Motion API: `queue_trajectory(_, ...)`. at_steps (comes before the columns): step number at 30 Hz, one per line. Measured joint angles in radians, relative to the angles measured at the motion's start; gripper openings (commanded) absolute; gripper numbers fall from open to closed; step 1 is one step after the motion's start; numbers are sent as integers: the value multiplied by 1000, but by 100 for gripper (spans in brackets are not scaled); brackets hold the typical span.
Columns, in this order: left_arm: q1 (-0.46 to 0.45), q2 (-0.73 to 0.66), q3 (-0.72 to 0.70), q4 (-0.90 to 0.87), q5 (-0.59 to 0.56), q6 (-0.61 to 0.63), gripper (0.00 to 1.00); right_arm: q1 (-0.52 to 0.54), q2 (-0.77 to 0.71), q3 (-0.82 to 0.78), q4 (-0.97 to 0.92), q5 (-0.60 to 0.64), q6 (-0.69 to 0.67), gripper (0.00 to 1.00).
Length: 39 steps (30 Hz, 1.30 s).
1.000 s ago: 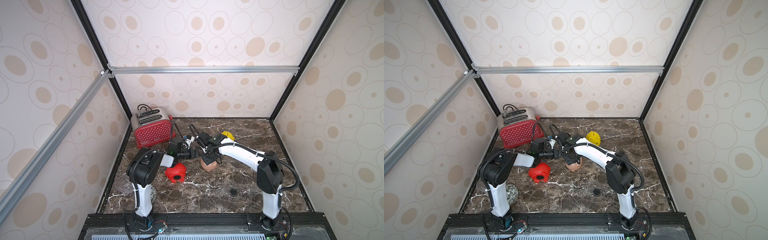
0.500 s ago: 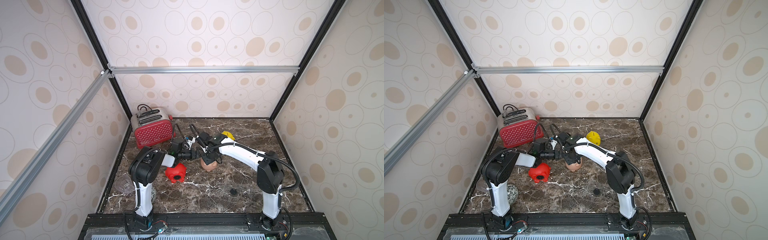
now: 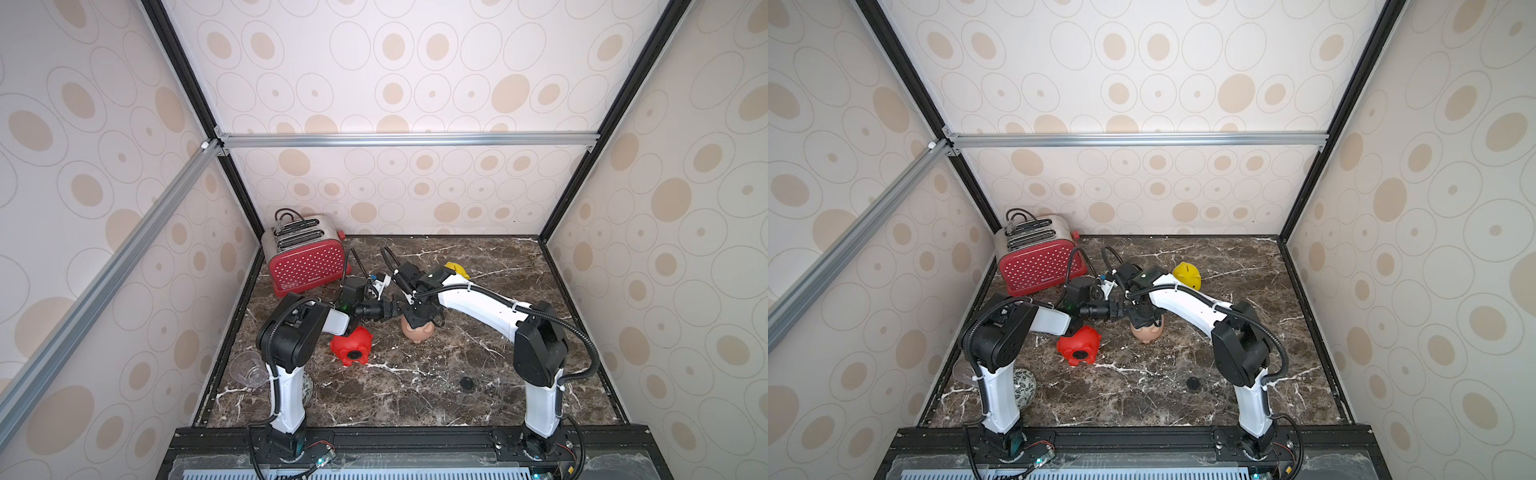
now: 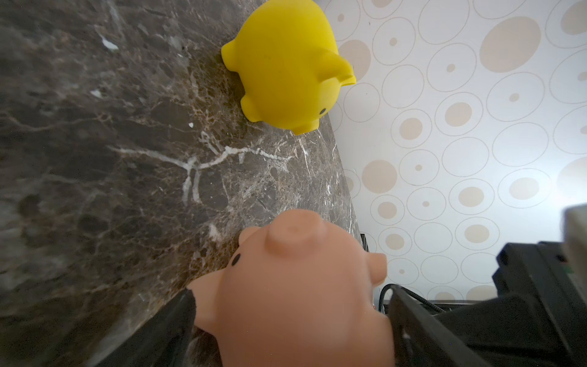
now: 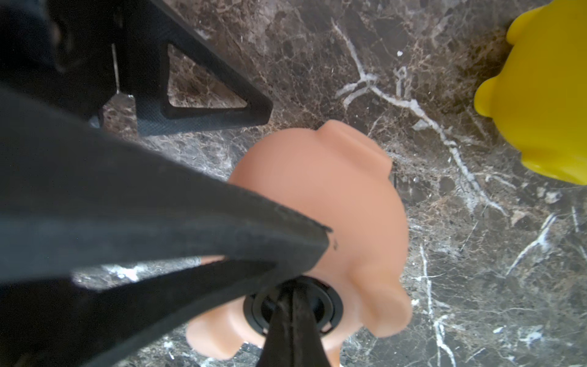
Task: Close piggy banks
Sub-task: Hold the piggy bank at the center of the board.
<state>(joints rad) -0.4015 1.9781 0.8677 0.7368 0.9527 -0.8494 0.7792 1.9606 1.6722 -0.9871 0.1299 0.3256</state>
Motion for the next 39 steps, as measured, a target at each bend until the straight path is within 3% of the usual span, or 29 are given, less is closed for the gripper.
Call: queue_trajectory(39,-11,-3,-8,13,-20,-26,93,-47,35,59,-60,-106,402,0)
